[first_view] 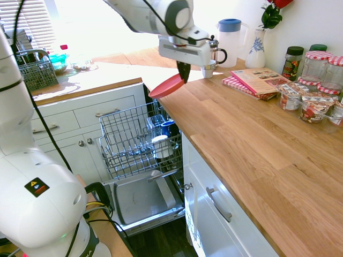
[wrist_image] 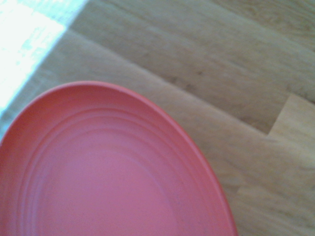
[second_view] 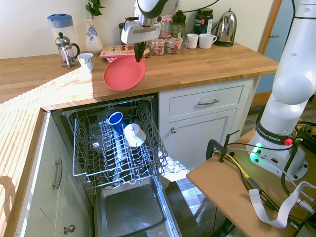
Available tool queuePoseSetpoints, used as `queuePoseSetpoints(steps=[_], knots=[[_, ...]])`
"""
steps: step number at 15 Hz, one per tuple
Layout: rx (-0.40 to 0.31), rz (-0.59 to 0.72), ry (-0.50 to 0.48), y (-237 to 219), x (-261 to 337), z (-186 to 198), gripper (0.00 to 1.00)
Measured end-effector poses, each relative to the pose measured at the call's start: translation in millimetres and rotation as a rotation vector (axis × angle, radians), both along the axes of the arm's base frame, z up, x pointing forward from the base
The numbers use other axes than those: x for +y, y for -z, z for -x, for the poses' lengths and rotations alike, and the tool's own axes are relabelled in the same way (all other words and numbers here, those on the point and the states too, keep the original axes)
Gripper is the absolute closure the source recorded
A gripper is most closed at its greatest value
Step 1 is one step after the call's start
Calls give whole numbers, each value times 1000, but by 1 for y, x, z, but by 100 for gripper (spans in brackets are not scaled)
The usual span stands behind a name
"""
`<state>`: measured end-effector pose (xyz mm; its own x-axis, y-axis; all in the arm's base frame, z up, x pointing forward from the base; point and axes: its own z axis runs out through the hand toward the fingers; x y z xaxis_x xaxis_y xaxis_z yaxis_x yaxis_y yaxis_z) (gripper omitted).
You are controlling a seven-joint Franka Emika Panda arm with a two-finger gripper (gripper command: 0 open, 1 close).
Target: Put the plate in the dishwasher
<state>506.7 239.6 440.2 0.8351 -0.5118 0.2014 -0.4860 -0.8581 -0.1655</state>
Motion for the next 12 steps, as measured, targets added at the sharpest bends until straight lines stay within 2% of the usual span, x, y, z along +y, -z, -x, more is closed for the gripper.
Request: queuePoseSetpoints(steps=[5,8,12], knots=[[-232,213,-78,-16,139,137,100],[-393,353,-125,18,209,220,100],[-639,522,-150,89,249,299,100]])
